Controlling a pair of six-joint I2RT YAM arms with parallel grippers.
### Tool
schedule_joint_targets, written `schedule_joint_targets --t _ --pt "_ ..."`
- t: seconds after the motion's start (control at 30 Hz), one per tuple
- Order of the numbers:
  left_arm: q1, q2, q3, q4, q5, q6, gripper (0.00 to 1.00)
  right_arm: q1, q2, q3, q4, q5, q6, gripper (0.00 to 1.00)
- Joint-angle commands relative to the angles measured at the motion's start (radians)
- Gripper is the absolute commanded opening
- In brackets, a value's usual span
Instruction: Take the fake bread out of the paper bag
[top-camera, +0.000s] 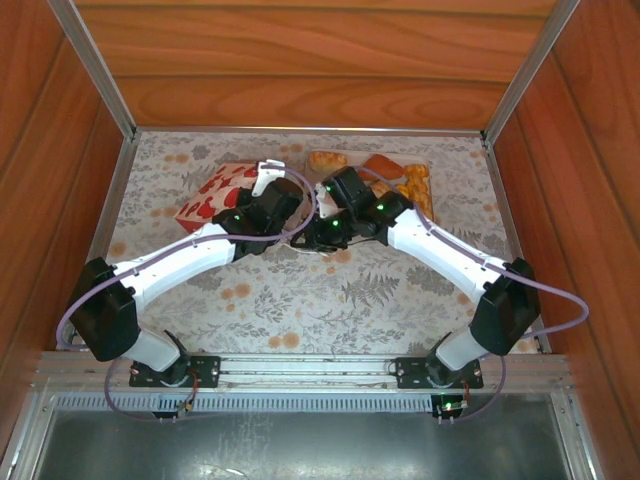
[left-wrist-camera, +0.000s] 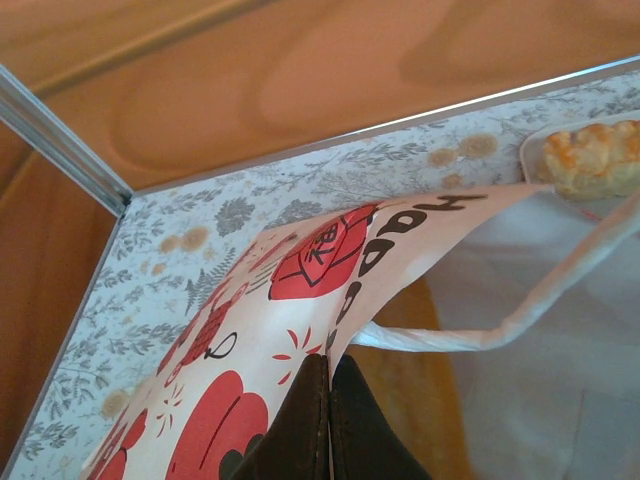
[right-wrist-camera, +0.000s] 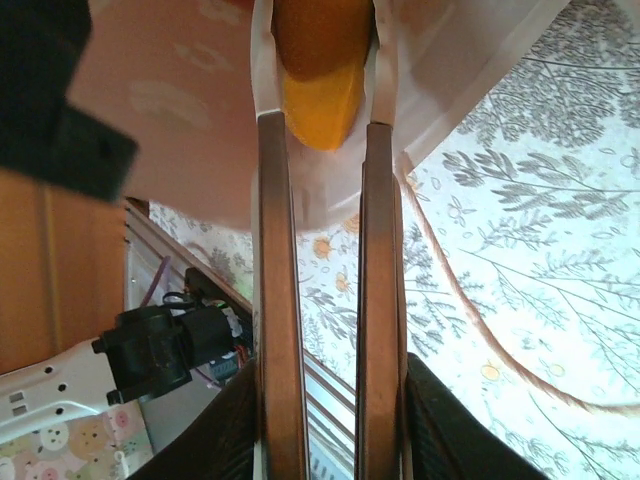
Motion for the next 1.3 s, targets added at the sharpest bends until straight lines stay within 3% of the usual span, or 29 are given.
schedule_joint_targets --t 0.0,0.87,1.27 --pt "0.031 -0.032 -0.026 -0.014 -0.031 -0.009 0.00 0.005 -0.076 -0.014 -0.018 0.046 -0.021 0.00" --pt "0.078 -0.005 0.005 -0.018 -0.016 -0.005 0.00 0.005 -0.409 -0.108 -0.092 0.173 0.024 0.00" --pt "0.081 -0.035 0.000 -0.025 -0.021 0.002 0.00 -0.017 -0.515 -0.089 -0.141 0.334 0.047 0.00"
